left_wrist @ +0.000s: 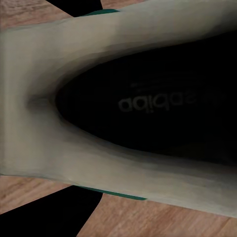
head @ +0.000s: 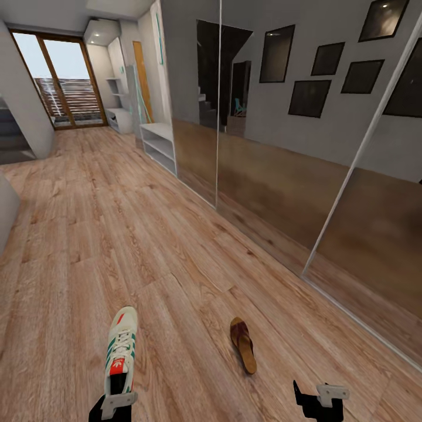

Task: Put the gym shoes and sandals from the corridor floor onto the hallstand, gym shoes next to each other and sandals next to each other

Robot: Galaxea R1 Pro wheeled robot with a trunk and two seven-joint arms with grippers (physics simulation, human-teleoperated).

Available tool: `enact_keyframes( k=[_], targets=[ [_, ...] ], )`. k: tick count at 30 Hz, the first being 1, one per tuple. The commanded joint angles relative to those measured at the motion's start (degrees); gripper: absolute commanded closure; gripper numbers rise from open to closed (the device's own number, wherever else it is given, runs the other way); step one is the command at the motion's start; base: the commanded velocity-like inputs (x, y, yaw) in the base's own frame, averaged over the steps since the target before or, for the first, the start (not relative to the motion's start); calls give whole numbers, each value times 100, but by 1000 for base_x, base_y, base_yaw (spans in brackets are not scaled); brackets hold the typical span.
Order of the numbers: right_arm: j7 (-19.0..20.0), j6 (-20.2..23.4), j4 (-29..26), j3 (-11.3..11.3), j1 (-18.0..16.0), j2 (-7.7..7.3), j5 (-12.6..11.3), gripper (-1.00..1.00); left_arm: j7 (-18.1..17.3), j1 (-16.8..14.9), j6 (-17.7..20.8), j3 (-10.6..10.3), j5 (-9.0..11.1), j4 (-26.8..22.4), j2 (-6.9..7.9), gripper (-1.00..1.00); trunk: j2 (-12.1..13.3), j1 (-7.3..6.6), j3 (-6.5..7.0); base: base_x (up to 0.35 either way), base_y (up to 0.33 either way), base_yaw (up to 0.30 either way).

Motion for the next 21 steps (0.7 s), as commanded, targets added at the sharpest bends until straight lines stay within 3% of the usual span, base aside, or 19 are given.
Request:
enact_keyframes(
  k=[1,8,21],
  targets=[
    [27,-19,6,-50,-4,1,41,-100,44,-4,-18,7,-61,6,-1,100,-2,-1,-4,0,0,1],
    [27,-23,6,-50,-4,1,41,-100,44,-4,-18,7,-61,4,-1,100,-2,-1,-4,0,0,27],
    [27,-23,5,-50,-4,1,41,-100,44,-4,-18,7,-55,2,-1,100,-2,-1,-4,0,0,256]
  ],
)
